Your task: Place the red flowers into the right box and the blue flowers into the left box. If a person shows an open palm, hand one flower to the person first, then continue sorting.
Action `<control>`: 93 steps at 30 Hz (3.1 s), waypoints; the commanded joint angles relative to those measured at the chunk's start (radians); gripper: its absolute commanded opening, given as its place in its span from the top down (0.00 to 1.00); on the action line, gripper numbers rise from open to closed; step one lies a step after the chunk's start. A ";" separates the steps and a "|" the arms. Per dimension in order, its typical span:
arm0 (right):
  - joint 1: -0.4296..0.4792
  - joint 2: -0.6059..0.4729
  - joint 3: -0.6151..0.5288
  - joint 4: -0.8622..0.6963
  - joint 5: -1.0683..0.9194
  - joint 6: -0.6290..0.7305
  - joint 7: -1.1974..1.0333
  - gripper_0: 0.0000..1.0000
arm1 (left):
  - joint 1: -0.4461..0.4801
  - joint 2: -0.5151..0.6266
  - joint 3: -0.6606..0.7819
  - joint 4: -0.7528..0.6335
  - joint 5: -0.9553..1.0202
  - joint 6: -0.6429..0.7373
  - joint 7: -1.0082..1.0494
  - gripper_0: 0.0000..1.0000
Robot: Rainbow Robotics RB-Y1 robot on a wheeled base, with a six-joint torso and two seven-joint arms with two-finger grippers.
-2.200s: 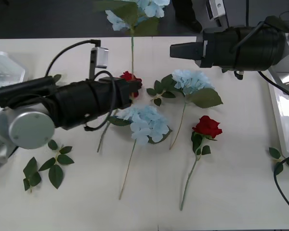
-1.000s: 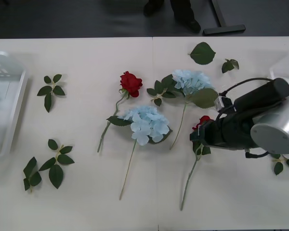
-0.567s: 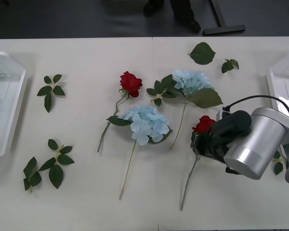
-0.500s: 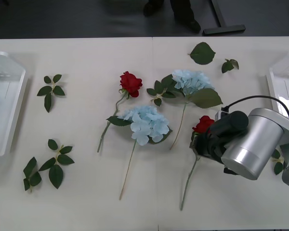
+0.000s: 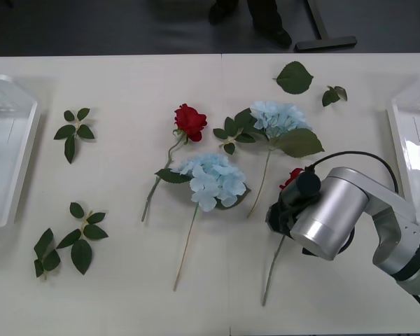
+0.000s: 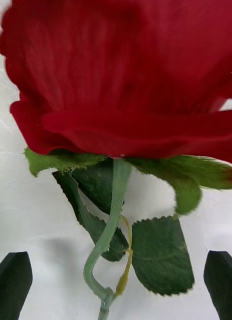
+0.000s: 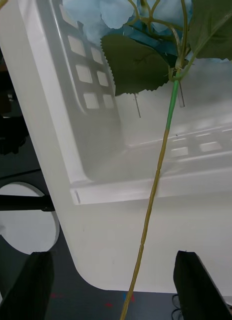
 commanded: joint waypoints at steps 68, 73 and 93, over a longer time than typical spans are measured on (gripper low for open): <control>-0.427 -0.249 -0.477 0.947 0.062 -0.324 1.292 1.00 | -0.843 -0.508 -1.264 -0.139 -0.610 -0.165 1.209 0.00; -0.424 -0.229 -0.465 1.010 0.072 -0.357 1.295 1.00 | -0.848 -0.520 -1.293 -0.045 -0.676 -0.283 1.204 0.00; -0.424 -0.240 -0.510 1.013 -0.180 -0.275 1.310 0.02 | -0.871 -0.542 -1.318 0.079 -0.504 -0.363 1.209 0.00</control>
